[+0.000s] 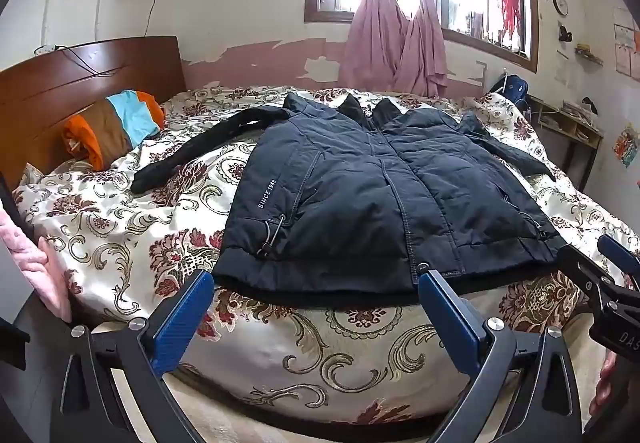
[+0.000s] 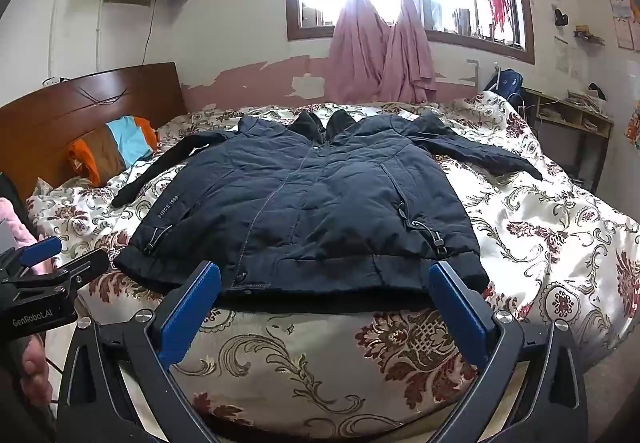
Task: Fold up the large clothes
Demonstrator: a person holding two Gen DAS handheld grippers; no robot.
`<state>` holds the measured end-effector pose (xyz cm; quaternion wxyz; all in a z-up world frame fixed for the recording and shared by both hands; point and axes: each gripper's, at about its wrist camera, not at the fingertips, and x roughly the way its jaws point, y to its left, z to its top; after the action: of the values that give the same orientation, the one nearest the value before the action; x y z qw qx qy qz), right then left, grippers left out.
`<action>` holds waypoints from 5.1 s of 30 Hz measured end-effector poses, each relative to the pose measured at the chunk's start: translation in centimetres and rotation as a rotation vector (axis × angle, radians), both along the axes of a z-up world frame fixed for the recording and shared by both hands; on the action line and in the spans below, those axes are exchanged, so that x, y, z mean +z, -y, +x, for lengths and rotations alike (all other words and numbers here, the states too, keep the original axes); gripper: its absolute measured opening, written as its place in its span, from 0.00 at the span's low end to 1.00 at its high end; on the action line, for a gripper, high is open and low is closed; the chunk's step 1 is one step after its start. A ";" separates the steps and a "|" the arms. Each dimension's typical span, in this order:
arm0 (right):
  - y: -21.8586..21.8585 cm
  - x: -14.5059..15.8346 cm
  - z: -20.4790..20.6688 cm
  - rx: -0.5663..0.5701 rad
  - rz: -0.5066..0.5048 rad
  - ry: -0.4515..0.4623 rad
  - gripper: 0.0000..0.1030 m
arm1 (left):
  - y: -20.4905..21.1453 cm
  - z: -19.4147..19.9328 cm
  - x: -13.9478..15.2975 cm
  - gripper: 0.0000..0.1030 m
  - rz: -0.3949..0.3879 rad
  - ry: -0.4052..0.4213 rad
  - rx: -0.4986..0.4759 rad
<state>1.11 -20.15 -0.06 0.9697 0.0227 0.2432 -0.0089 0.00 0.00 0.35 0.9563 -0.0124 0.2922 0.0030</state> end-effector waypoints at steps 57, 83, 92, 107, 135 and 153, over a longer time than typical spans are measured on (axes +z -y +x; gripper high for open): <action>0.3 0.1 -0.3 -0.003 -0.005 -0.001 0.99 | 0.4 -0.3 0.2 1.00 0.011 0.019 0.002; 1.2 -1.2 1.5 0.003 0.025 -0.023 0.99 | 0.5 3.0 0.3 1.00 0.035 -0.034 0.001; 11.1 0.2 10.3 -0.038 0.185 -0.030 0.99 | 1.7 13.6 1.9 1.00 -0.014 -0.075 -0.067; 36.6 -3.5 36.1 -0.335 0.429 -0.177 0.99 | 16.3 34.7 5.4 1.00 -0.039 -0.092 -0.158; 47.8 -6.5 47.1 -0.619 0.664 -0.023 0.07 | 30.8 53.6 -6.9 1.00 -0.055 -0.397 -0.292; 9.8 15.3 47.2 0.137 -0.145 0.237 0.07 | 3.0 41.8 8.8 0.99 -0.064 -0.134 -0.032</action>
<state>48.29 -29.95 15.24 0.9890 -0.0629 0.1270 0.0424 41.76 -2.96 9.14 0.9335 -0.0379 0.3559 -0.0206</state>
